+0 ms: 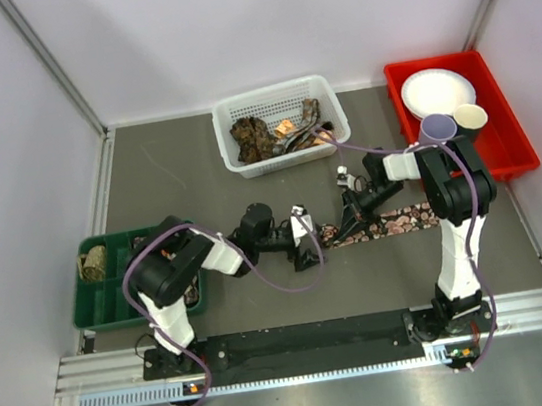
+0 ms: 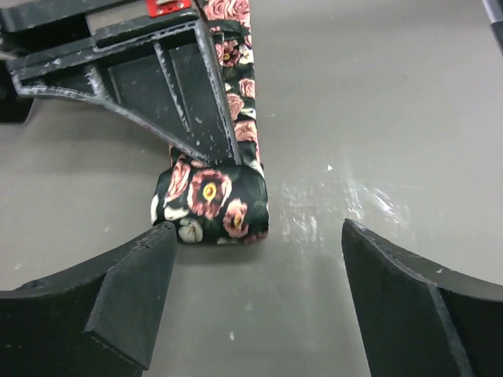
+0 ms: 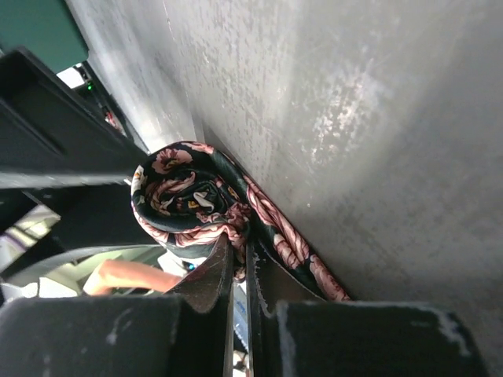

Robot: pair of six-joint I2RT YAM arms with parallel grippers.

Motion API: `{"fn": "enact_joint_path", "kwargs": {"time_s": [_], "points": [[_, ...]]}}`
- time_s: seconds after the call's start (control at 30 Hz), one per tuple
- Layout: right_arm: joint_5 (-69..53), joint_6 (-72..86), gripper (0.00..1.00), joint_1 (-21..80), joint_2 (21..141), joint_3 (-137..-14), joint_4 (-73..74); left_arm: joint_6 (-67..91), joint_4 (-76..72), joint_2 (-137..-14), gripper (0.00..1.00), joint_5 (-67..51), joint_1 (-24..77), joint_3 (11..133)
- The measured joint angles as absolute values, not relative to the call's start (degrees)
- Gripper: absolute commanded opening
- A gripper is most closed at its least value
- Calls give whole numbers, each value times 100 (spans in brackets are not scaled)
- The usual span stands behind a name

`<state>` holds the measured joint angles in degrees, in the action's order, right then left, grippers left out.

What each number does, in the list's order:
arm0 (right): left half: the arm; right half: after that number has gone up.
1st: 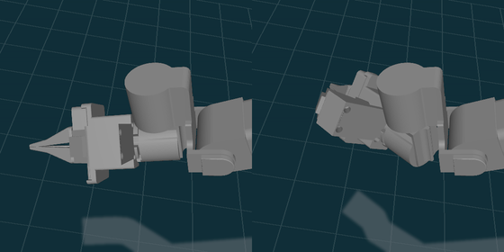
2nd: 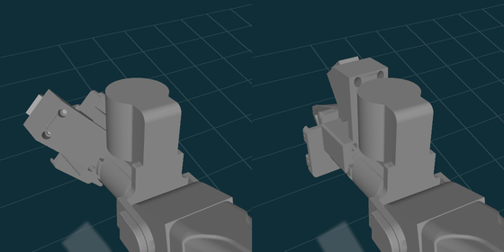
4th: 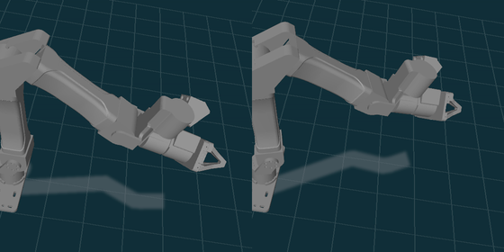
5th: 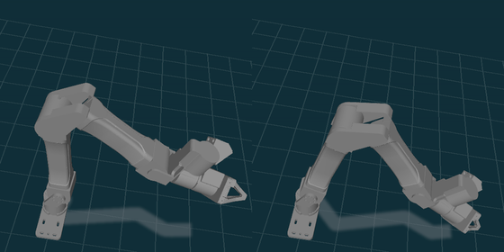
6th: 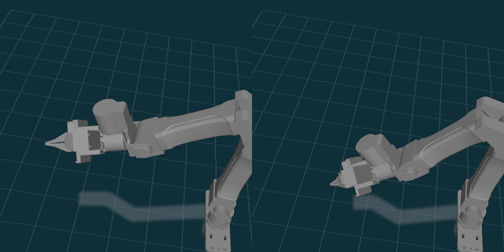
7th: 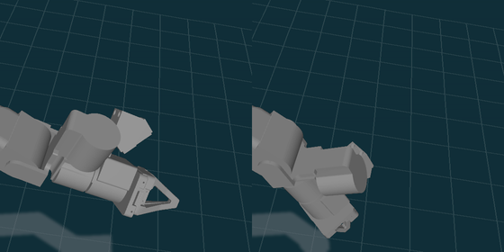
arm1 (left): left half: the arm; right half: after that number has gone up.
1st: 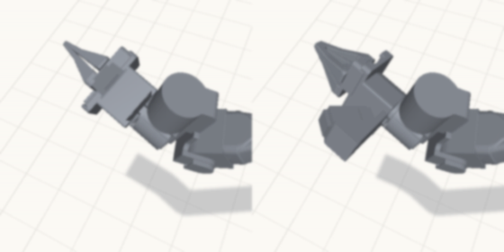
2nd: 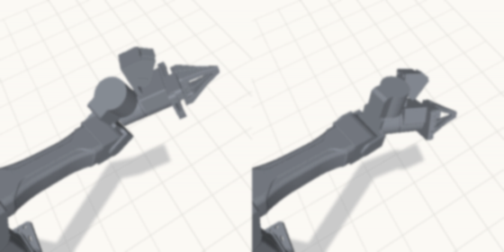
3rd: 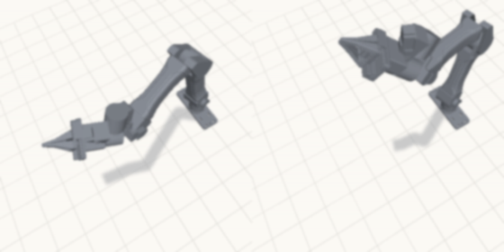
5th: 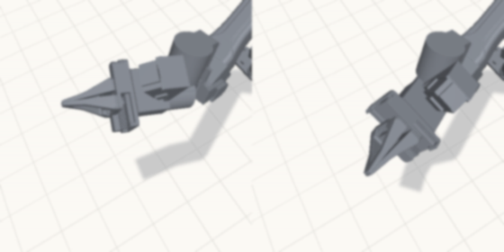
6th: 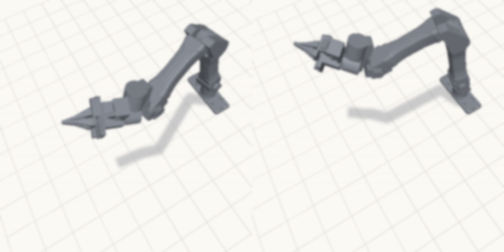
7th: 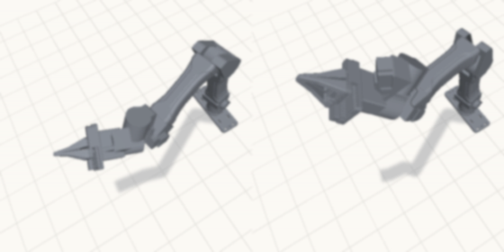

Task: Roll the ties
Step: Roll the tie at the center of the board.

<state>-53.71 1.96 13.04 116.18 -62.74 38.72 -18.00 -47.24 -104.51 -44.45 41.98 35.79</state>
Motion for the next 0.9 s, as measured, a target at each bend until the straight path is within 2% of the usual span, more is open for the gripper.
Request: {"fn": "enact_joint_path", "kwargs": {"time_s": [0.43,0.6,0.63,0.67,0.8,0.87,0.9], "points": [[-5424,141,0,1304,11712,-6355,4007,-1621,-5850,-11598,79,-4187,4348,4071],[-5468,102,0,1304,11762,-6392,4058,-1581,-6001,-11841,62,-4147,4464,4300],[-5476,102,0,1304,11767,-6392,4060,-1601,-6001,-11867,58,-4152,4484,4313],[-5489,99,0,1304,11778,-6396,4069,-1625,-5994,-11869,49,-4158,4499,4313],[-5481,54,0,1308,11782,-6416,4117,-1754,-5850,-11865,34,-4252,4539,4362],[-5474,49,6,1308,11769,-6412,4117,-1800,-5636,-11832,24,-4289,4532,4436],[-5452,49,12,1308,11745,-6401,4110,-1826,-5476,-11793,21,-4283,4534,4475]]}}
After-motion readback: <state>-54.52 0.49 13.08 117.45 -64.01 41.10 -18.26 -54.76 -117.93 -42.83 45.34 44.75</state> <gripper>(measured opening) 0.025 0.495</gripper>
